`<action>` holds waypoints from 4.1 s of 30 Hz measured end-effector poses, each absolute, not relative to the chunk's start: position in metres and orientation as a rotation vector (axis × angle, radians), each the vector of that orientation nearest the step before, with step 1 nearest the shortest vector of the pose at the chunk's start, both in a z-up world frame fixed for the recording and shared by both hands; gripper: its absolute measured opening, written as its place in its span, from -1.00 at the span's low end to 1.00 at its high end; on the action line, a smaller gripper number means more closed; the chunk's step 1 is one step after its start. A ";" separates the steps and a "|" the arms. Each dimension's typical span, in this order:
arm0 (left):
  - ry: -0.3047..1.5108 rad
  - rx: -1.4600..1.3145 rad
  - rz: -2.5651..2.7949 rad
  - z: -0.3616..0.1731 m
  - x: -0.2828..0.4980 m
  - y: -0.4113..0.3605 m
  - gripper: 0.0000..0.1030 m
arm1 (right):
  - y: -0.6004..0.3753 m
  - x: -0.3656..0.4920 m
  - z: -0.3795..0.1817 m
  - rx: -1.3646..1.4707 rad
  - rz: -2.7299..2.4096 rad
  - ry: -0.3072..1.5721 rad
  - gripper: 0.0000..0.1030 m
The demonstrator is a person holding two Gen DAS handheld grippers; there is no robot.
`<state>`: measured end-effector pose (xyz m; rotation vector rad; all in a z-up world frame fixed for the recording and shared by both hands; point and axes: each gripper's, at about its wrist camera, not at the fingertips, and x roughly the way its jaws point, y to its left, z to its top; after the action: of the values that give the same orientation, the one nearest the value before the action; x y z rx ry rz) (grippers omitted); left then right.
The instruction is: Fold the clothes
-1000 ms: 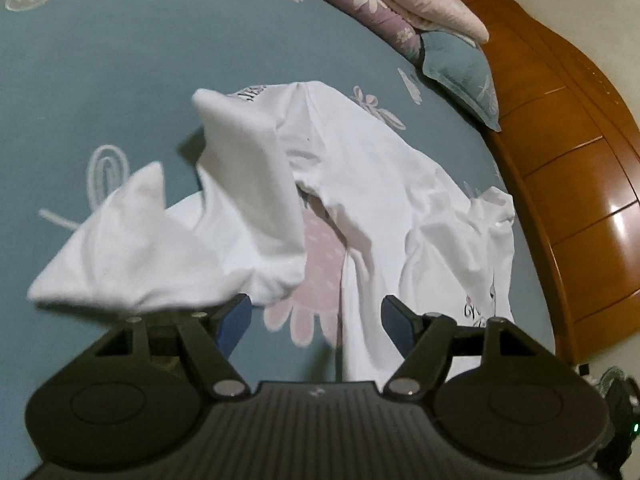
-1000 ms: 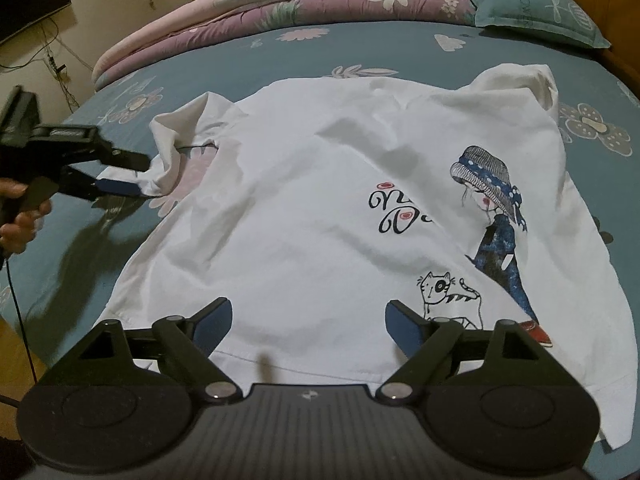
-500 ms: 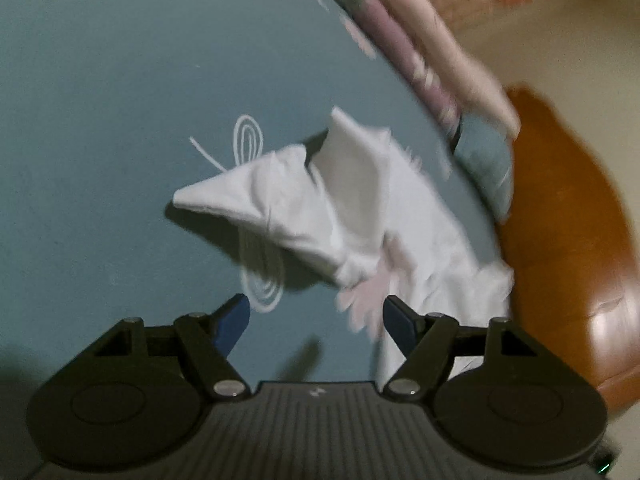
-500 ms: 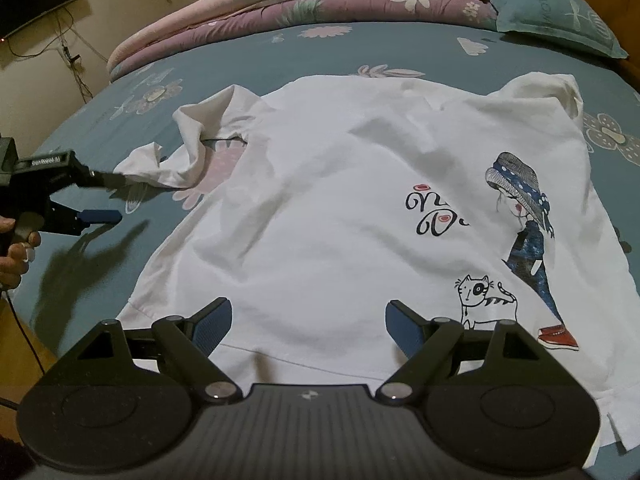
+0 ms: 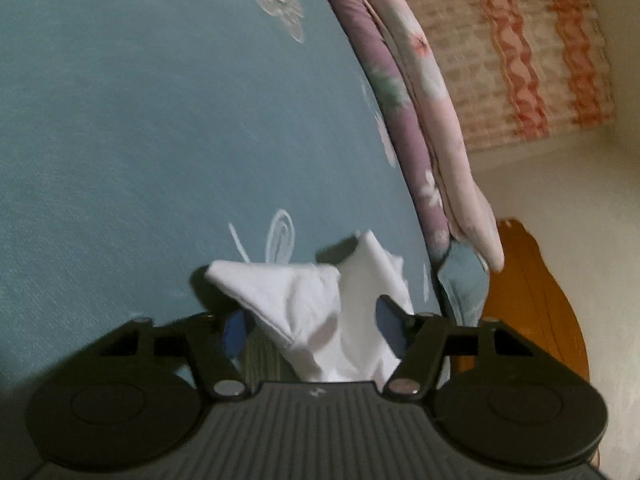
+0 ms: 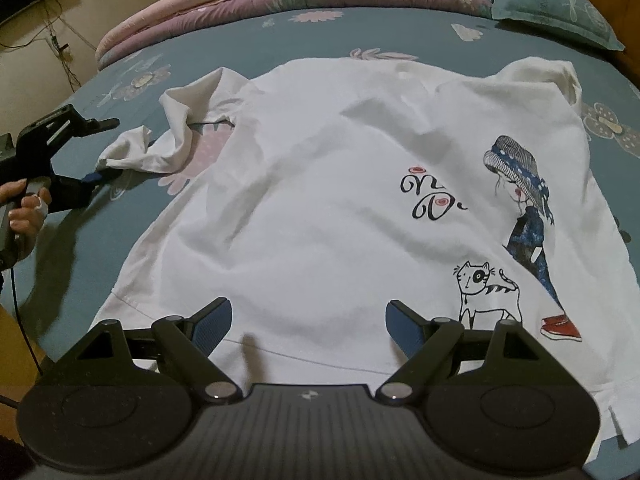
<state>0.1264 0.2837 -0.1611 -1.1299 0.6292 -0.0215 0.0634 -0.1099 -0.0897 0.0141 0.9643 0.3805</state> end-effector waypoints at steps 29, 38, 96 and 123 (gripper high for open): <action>0.365 -0.676 0.363 -0.044 0.116 0.396 -0.85 | -0.089 0.063 -0.078 -0.057 0.386 0.941 0.71; 0.309 -0.622 0.430 -0.057 0.086 0.392 -0.85 | -0.088 0.064 -0.076 -0.079 0.373 0.941 0.71; 1.007 -0.471 -0.237 -0.091 0.085 0.120 -0.99 | -0.183 0.047 -0.081 0.181 0.344 0.844 0.71; 1.115 -0.321 -0.319 -0.107 0.041 0.086 -0.97 | -0.239 0.025 -0.072 0.232 0.201 0.800 0.72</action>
<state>0.0413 0.0857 -0.1074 -0.3213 1.1146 -0.3191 0.0249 -0.2390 -0.0722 0.2325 0.8001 0.2014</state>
